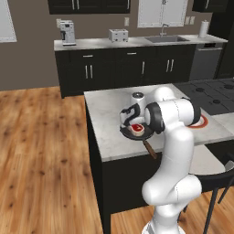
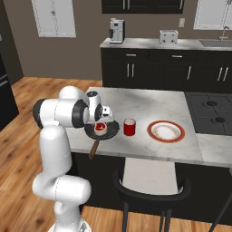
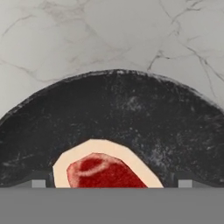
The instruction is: Pick up the pan with the steak in it and place it on the dining table. Then place the steak on the plate.
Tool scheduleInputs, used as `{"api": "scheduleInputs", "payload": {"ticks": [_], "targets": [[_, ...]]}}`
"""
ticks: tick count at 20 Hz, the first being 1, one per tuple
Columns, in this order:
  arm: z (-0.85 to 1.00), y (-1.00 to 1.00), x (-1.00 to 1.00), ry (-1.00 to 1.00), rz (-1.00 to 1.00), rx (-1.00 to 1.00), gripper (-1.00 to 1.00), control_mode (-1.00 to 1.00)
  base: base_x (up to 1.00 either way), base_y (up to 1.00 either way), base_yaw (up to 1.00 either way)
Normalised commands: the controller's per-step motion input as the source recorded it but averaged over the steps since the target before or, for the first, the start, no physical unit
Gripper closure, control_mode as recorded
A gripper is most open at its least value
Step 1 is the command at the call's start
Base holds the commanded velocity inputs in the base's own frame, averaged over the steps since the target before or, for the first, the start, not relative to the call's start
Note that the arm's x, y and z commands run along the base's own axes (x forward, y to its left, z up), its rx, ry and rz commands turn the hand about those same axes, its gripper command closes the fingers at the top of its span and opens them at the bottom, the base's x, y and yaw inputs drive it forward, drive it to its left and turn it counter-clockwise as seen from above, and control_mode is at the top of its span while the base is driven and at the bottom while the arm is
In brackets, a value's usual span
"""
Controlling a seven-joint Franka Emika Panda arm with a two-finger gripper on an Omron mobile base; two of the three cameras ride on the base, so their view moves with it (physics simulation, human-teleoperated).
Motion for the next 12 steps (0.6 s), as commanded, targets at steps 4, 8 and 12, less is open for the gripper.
{"api": "scheduleInputs", "payload": {"ticks": [4, 8, 12], "targets": [[-0.52, 0.0, -0.2, 0.0, 0.02, -0.08, -1.0, -1.0, 0.0, 0.0, 0.0], [-0.24, 0.0, -0.05, 0.0, 0.01, -0.04, 1.0, -1.0, 0.0, 0.0, 0.0], [0.0, 0.0, 0.0, 0.0, 0.0, 0.0, 1.0, -1.0, 0.0, 0.0, 0.0]]}}
